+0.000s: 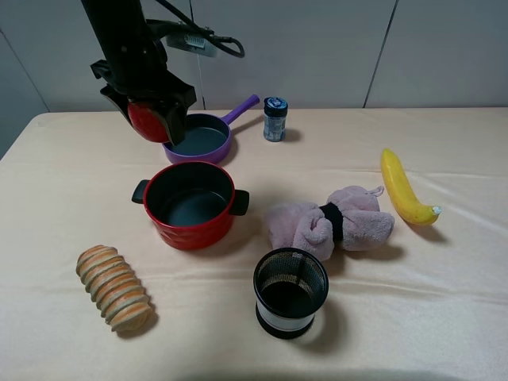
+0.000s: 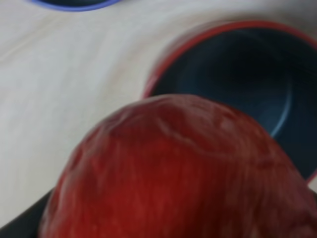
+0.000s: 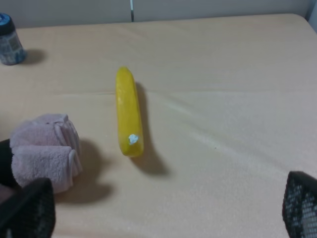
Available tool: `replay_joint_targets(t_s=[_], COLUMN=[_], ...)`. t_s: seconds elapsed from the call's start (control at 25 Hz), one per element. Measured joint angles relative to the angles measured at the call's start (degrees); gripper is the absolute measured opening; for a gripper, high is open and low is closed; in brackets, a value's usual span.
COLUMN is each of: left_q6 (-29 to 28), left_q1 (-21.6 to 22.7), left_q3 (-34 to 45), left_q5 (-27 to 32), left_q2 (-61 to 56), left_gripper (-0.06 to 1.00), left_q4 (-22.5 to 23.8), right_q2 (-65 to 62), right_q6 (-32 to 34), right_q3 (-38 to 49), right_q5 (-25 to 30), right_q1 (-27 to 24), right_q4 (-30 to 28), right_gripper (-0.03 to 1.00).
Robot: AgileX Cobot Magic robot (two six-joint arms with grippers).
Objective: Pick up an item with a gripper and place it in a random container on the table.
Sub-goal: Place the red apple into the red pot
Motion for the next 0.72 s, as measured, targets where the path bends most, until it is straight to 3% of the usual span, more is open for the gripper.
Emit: replay_joint_targets(t_s=[0.72], left_q6=[-0.4], left_q1=[-4.5], left_q3=[0.0], left_q5=[-2.7], left_q2=[0.7], left_gripper=[0.72], left_q4=[0.0], right_q2=[0.0], right_q6=[0.0], right_q3=[0.0], right_q5=[0.0], right_q1=[0.0], right_q4=[0.0], right_gripper=[0.69])
